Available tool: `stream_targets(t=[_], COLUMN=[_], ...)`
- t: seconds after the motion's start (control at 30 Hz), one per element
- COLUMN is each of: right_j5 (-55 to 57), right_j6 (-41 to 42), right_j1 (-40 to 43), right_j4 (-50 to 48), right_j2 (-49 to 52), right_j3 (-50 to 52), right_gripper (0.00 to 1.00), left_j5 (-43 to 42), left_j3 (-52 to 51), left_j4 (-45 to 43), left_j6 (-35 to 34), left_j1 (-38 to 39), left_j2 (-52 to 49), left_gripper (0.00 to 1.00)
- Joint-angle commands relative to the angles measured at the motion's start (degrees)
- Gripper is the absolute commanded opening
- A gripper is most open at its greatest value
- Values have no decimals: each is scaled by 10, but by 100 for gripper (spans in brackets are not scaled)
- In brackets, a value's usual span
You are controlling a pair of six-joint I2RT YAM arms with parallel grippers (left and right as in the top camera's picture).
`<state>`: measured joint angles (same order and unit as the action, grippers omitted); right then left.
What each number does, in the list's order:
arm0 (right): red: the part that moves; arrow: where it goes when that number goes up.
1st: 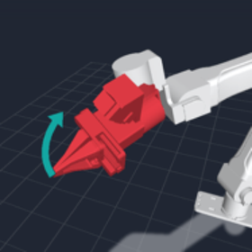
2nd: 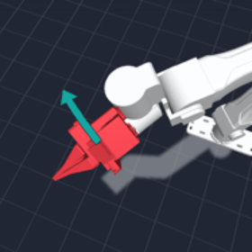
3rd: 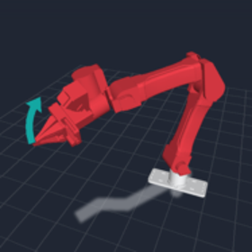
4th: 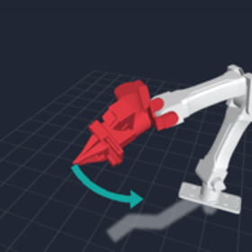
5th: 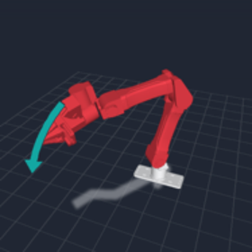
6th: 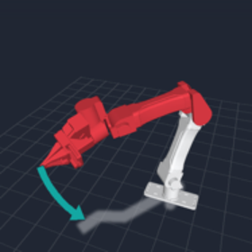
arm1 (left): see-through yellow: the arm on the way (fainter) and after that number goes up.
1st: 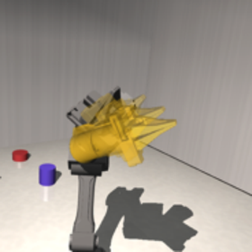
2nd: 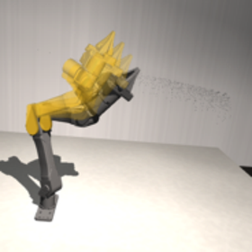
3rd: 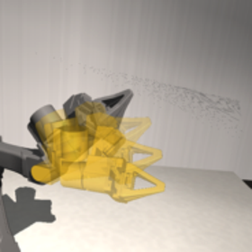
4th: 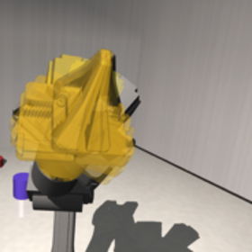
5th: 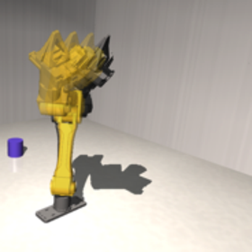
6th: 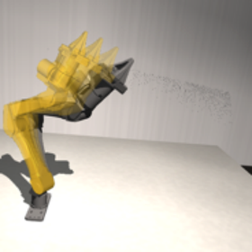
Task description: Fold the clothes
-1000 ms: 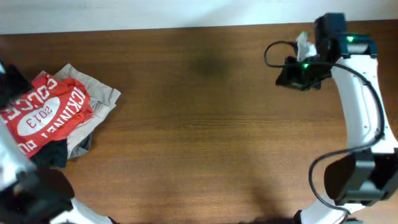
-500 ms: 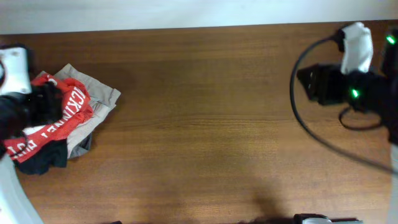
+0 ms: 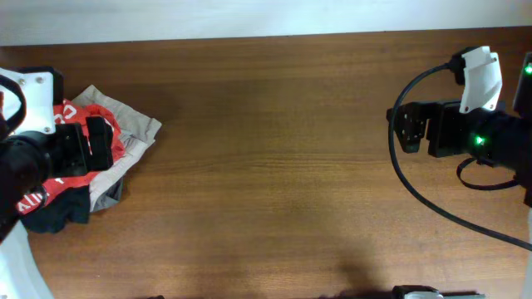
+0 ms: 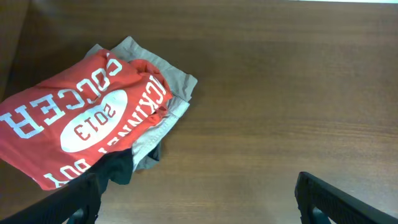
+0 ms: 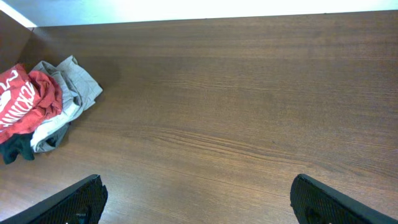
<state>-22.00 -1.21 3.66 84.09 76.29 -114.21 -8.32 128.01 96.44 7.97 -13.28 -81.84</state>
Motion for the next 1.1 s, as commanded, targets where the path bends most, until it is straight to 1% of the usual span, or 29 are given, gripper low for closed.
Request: stream_targets(t=[0.0,0.23,0.3,0.43,0.53,0.63,0.67,0.7,0.77,0.8,0.9,1.07], right_j5=[-3,-3,-3,66,72,61,53,42,43,45,49,49], right_j6=[-2,-3,-3,-12,-60,-121,-143,-169,-177,-181,-181,-181], right_j1=[-3,-3,-3,-2,-2,-4,-4,-4,-3,-3,-3,-2], right_j4=[2,5,36,78,76,51,29,-18,-88,-141,-221,-309], right_j2=[-1,-1,-1,-14,-47,-90,-103,-129,-173,-216,-304,-451], right_j3=[-2,-2,-2,-2,-2,-2,-1,9,50,104,239,492], right_gripper=[99,99,99,99,99,99,99,99,99,99,99,99], left_j5=[6,6,6,6,6,6,6,6,6,6,6,6], left_j3=[-5,-5,-5,-5,-5,-5,-5,-5,-5,-5,-5,-5], left_j4=[1,1,1,1,1,1,1,1,1,1,1,1], left_j6=[12,12,12,12,12,12,12,12,12,12,12,12], left_j1=[2,2,2,2,2,2,2,2,2,2,2,2], left_j2=[5,5,5,5,5,5,5,5,5,5,5,5], left_gripper=[100,100,100,99,99,100,100,100,99,100,100,100])
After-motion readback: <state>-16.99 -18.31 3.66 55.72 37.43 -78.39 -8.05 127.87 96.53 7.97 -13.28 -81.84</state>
